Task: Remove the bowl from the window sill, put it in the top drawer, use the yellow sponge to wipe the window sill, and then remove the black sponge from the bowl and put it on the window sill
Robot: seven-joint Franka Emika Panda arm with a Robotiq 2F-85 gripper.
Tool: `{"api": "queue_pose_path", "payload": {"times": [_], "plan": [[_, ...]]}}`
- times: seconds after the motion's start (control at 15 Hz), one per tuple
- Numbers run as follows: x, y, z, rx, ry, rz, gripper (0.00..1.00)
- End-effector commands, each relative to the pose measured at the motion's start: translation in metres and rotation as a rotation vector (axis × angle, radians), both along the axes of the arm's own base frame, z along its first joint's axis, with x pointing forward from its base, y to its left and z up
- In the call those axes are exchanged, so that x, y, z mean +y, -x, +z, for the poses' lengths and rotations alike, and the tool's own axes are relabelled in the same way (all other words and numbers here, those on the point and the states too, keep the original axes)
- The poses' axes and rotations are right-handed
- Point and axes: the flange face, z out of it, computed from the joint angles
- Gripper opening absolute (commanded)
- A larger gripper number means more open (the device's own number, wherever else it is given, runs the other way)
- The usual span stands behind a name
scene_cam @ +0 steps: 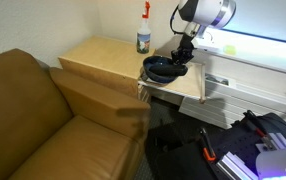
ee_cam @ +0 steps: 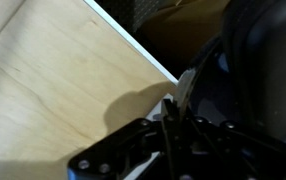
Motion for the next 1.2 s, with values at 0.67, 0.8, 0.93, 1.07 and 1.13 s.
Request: {"api": "queue_pose_path", "payload": {"times": [0.67,0.8,0.93,1.07,1.13], "plan": [[-0.011,-0.019,0.021,-0.196,0.004,-0.051,0.02],[-0.015,-0.025,0.017,-0.244,0.027,-0.071,0.02],[-0.018,-0.030,0.013,-0.241,0.035,-0.094,0.02],[-0.018,-0.030,0.009,-0.203,0.026,-0.103,0.02],[-0.015,-0.030,0.010,-0.189,0.008,-0.100,0.02]]}}
